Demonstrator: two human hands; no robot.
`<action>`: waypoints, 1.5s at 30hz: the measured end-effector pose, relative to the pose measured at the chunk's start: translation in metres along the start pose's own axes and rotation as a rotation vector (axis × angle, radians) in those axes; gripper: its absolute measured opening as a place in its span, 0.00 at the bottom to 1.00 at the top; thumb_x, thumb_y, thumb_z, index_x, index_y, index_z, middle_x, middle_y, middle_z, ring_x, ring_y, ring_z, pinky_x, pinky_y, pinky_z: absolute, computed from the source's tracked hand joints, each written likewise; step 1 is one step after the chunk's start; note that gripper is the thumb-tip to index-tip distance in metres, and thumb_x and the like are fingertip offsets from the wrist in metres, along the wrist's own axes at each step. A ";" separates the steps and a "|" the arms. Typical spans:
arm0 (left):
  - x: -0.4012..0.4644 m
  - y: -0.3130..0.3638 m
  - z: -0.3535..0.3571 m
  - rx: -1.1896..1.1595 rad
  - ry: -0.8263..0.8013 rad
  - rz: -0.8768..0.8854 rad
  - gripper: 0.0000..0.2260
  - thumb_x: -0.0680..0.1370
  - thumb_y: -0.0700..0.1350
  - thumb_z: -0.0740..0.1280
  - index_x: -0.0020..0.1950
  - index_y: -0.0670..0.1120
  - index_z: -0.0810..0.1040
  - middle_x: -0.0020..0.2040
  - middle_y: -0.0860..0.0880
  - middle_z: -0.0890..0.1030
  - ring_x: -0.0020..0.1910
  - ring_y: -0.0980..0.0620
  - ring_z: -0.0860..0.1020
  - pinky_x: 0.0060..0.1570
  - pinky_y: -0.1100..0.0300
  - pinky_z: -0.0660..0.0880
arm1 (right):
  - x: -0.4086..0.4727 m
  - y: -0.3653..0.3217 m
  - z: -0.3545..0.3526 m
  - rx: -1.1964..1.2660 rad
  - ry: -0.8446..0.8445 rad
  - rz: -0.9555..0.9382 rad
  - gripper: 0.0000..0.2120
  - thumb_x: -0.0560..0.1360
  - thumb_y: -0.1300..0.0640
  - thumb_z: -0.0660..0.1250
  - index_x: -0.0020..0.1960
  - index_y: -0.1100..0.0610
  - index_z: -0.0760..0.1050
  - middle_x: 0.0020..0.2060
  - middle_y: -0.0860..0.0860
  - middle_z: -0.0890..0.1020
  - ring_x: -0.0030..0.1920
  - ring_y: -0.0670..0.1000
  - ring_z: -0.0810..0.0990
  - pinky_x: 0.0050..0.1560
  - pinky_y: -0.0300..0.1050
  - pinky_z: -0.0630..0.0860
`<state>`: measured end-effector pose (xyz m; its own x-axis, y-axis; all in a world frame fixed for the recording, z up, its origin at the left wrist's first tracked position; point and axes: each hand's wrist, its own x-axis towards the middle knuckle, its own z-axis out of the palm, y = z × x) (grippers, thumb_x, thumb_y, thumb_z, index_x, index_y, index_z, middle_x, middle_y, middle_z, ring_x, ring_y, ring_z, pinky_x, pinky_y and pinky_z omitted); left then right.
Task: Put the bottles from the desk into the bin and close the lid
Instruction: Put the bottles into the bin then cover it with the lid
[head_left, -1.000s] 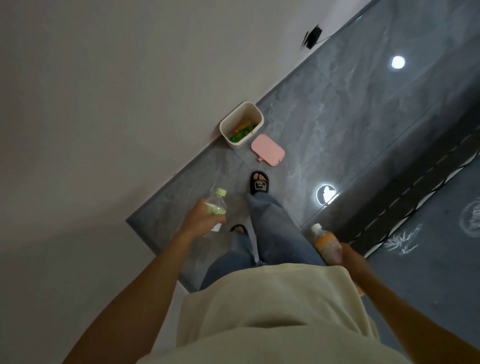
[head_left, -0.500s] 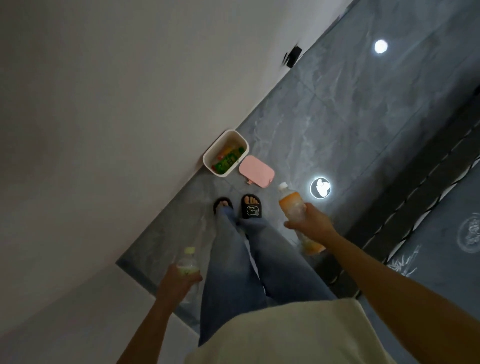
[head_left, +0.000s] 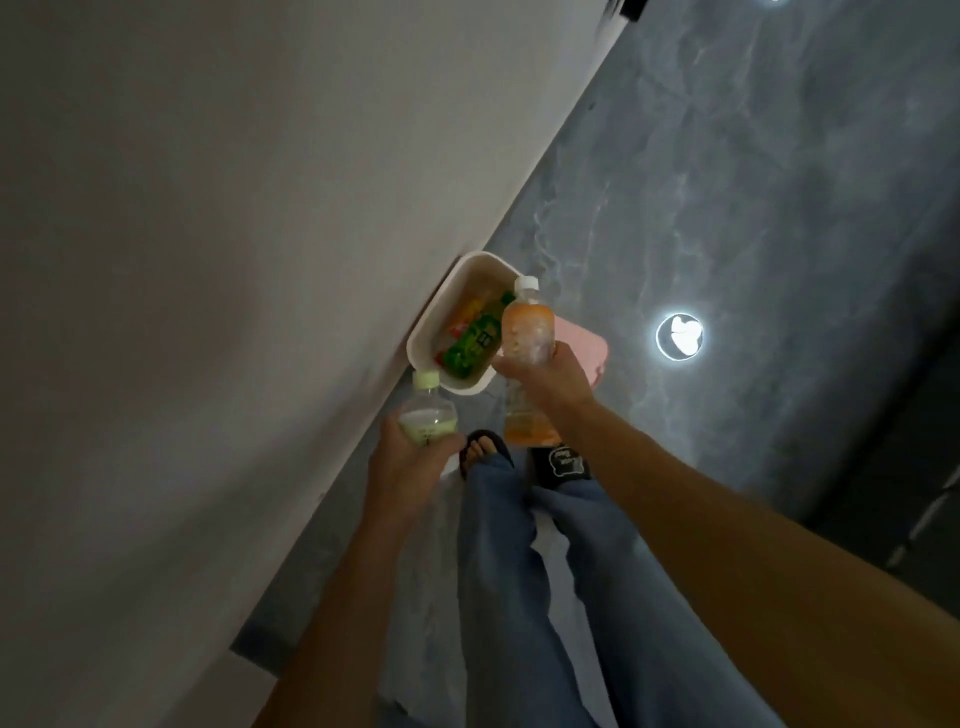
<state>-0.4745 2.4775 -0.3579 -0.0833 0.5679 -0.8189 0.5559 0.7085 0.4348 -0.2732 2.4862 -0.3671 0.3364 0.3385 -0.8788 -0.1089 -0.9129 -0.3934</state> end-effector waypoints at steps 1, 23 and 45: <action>0.021 0.002 0.005 -0.009 0.005 0.024 0.29 0.64 0.54 0.79 0.61 0.57 0.72 0.52 0.57 0.80 0.48 0.58 0.80 0.37 0.59 0.78 | 0.022 0.002 0.014 0.044 -0.007 0.005 0.36 0.69 0.43 0.77 0.70 0.55 0.68 0.61 0.54 0.79 0.60 0.57 0.80 0.62 0.58 0.79; 0.203 -0.045 0.069 -0.075 0.099 0.323 0.32 0.64 0.55 0.79 0.65 0.65 0.70 0.53 0.72 0.79 0.50 0.72 0.80 0.37 0.75 0.78 | 0.280 0.034 0.150 0.437 -0.091 0.265 0.34 0.71 0.48 0.75 0.72 0.53 0.66 0.56 0.54 0.76 0.52 0.57 0.75 0.59 0.58 0.73; 0.266 0.002 0.124 0.387 0.009 0.352 0.35 0.66 0.59 0.78 0.67 0.54 0.66 0.60 0.53 0.78 0.55 0.49 0.80 0.54 0.49 0.81 | 0.219 0.106 0.037 -1.170 -0.080 -1.214 0.19 0.80 0.50 0.64 0.70 0.52 0.76 0.71 0.52 0.76 0.76 0.53 0.69 0.80 0.55 0.57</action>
<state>-0.3931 2.5781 -0.6213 0.1574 0.7483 -0.6444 0.8164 0.2686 0.5113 -0.2454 2.4723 -0.6112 -0.3499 0.8983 -0.2657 0.8735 0.2105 -0.4390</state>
